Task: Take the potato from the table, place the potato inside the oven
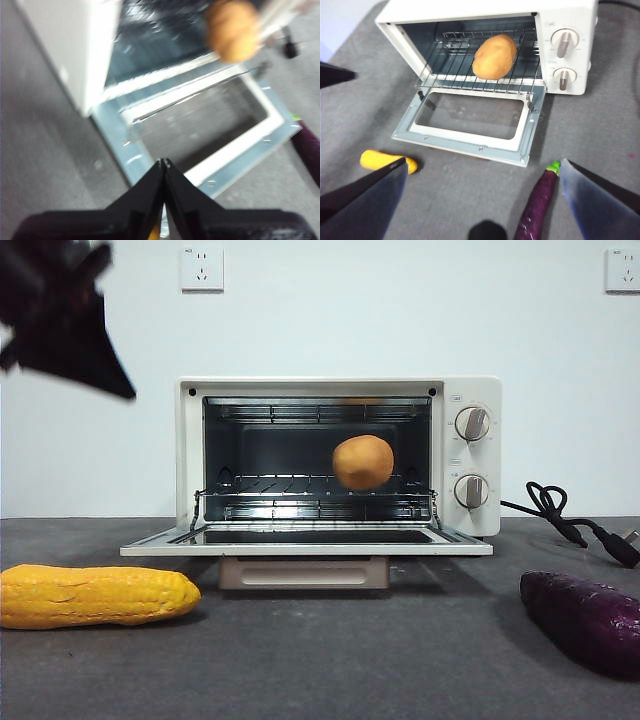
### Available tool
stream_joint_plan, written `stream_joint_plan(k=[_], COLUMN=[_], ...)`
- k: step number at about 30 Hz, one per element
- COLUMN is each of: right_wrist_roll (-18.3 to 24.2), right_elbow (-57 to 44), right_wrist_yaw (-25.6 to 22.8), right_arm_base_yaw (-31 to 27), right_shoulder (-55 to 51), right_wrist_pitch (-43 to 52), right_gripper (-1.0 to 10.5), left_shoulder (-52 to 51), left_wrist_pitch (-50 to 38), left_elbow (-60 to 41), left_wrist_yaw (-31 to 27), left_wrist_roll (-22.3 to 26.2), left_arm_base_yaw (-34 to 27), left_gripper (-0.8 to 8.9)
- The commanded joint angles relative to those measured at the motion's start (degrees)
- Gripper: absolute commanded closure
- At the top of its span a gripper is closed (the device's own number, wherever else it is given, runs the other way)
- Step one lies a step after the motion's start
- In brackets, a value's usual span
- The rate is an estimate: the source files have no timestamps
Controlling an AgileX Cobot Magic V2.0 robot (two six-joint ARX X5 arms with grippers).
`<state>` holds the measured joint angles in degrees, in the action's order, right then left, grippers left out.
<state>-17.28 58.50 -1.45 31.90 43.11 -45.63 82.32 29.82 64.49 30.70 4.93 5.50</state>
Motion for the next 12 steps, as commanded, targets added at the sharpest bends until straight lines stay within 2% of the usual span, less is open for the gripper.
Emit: stream_joint_plan(k=[1, 4, 12], right_wrist_roll=[0.7, 0.4, -0.3], right_elbow=[0.0, 0.0, 0.0], right_wrist_yaw=[0.0, -0.1, -0.3], right_arm_base_yaw=[0.1, 0.1, 0.1], right_shoulder=[-4.3, -8.1, -11.8], right_wrist_pitch=[-1.9, -3.7, -8.1], right_gripper=[4.4, 4.4, 4.4], left_shoulder=[5.4, 10.5, 19.8], left_wrist_pitch=[-1.6, -3.3, -6.0], left_elbow=[-0.5, -0.5, -0.5], left_wrist_yaw=[3.3, 5.4, 5.6], left_wrist_roll=[-0.8, -2.0, -2.0], left_arm_base_yaw=[-1.4, -2.5, -3.0], left_gripper=[8.22, 8.22, 8.22])
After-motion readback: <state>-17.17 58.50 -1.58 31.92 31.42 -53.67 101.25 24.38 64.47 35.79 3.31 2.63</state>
